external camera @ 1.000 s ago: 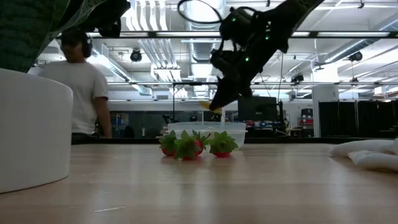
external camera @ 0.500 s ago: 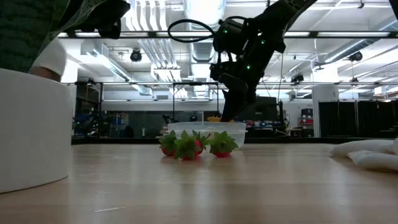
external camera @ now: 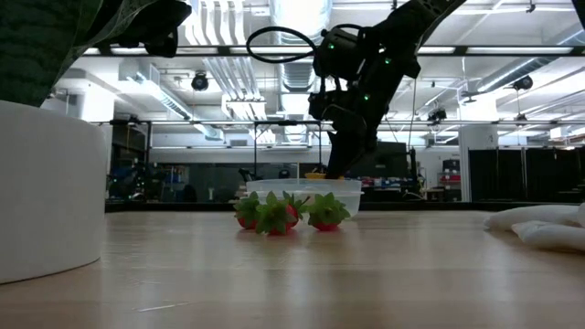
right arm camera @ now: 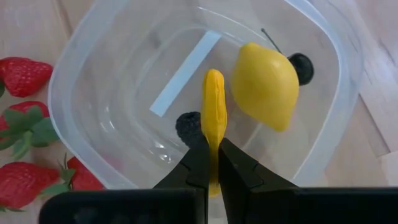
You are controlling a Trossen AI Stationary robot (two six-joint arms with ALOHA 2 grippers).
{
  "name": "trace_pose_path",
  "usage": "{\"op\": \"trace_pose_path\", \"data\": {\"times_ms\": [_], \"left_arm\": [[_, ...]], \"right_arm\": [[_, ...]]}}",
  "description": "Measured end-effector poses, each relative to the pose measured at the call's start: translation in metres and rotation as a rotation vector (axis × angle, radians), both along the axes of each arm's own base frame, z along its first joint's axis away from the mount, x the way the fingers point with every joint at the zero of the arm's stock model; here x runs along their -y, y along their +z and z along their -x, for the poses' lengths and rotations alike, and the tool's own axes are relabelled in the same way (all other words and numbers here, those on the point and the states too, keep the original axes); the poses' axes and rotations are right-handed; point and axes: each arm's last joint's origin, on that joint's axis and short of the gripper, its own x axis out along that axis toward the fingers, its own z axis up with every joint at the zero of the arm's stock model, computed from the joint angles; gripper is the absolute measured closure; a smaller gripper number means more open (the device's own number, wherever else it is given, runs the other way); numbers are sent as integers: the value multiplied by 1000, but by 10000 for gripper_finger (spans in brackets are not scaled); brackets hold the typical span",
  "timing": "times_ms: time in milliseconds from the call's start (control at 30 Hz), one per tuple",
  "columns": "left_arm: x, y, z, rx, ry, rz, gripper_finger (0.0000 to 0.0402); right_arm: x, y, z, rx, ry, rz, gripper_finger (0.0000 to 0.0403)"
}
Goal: Pick and placing Produce into tupperware
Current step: Put the corn into the bin, then put the strawberry into the bin
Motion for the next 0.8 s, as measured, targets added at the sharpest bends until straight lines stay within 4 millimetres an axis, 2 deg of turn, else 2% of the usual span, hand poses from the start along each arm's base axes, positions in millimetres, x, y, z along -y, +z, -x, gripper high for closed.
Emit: {"op": "trace_pose_path", "data": {"times_ms": [433, 800], "left_arm": [[0, 0, 0, 0, 0, 0, 377], [0, 0, 0, 0, 0, 0, 377]], "right_arm": [[0, 0, 0, 1, -18, -7, 343], [0, 0, 0, 3, -18, -7, 333]]}}
